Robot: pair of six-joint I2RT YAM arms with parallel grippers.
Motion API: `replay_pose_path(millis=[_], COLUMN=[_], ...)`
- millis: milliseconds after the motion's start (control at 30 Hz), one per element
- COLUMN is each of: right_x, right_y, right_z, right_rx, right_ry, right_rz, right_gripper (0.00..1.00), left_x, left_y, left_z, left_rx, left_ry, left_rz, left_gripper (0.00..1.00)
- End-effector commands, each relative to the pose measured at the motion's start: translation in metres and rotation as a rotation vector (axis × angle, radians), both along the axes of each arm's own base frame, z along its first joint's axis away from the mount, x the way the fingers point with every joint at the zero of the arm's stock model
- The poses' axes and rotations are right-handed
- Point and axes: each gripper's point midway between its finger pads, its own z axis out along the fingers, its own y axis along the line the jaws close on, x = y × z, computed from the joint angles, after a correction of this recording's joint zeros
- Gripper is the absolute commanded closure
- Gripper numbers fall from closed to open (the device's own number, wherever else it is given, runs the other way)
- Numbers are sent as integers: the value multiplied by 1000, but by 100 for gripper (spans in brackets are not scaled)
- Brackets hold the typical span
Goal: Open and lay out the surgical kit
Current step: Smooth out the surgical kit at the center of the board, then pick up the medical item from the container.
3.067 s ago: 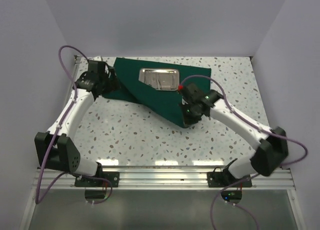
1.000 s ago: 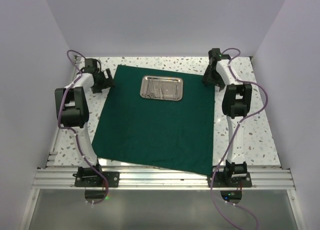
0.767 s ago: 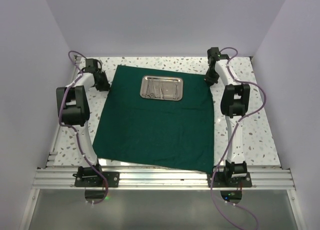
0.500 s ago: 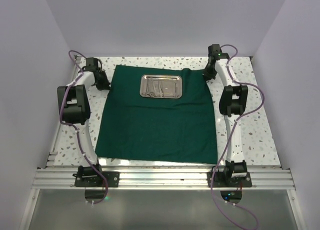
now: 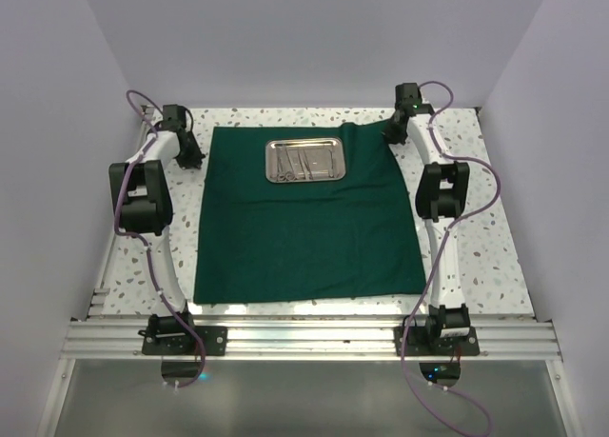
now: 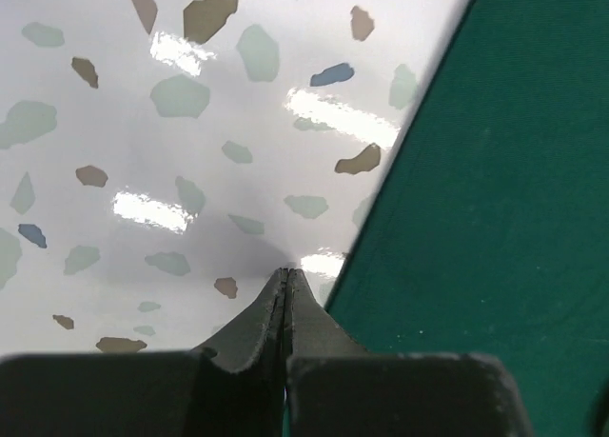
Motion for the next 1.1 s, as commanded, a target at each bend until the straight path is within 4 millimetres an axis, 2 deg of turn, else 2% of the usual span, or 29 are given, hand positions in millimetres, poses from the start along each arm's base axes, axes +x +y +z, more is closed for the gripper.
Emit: replay_pose_path(millis=[0,33,100,133,167,200,233,300,333,367,400,433,500,600,633,667,733,767,800,867,900,933,967,1067], right_x=[-15,-19,-35,-37,-46,-49,-50,-53,-53,-52,-51,-49,-43,-35,-32,-31,-30,-35,-36,-38,-39,-39,-42,-48], right_y=[-39,-42,-51,-50,-51,-53,-53,-49,-47,-40,-35,-25,-1,49,68,92,115,136,144,158,159,162,169,172], right_z=[-8,0,-2,16,10,16,31,44,52,75,85,96,118,135,147,141,144,143,133,128,116,117,113,99], right_rx=[-101,-116,-156,-156,-159,-167,-167,-160,-153,-148,-142,-113,-65,22,52,66,68,101,107,125,114,108,100,24], right_ry=[66,70,120,97,127,125,105,94,80,40,16,-9,-73,-138,-169,-173,-192,-189,-173,-163,-139,-140,-132,-100], right_rz=[-81,-84,-104,-107,-103,-110,-115,-104,-98,-84,-70,-45,8,129,188,242,294,346,362,397,407,416,435,459], right_gripper=[100,100,86,75,60,55,50,46,45,41,39,37,33,33,34,35,37,37,38,44,45,46,46,49], left_x=[4,4,7,8,9,10,9,9,8,6,5,3,-2,-10,-13,-18,-24,-30,-34,-45,-49,-54,-63,-82], left_y=[11,11,11,11,11,11,11,12,13,13,14,14,12,8,8,5,2,1,-1,-8,-11,-13,-15,-25], left_z=[18,18,20,22,26,29,30,42,45,53,56,61,69,75,75,76,76,76,75,75,75,83,74,73], left_rx=[27,23,19,17,19,19,20,28,30,34,40,38,33,20,15,7,-2,-6,-16,-45,-59,-66,-76,-115], left_ry=[-41,-39,-47,-52,-61,-70,-73,-94,-97,-112,-121,-130,-151,-158,-157,-159,-158,-156,-156,-160,-163,-184,-168,-167], left_rz=[53,56,60,65,66,65,64,68,71,74,81,85,83,76,76,67,61,59,56,50,51,50,49,41], left_gripper=[100,100,100,100,100,90,82,62,39,31,21,19,17,18,18,19,20,20,21,22,23,23,23,25])
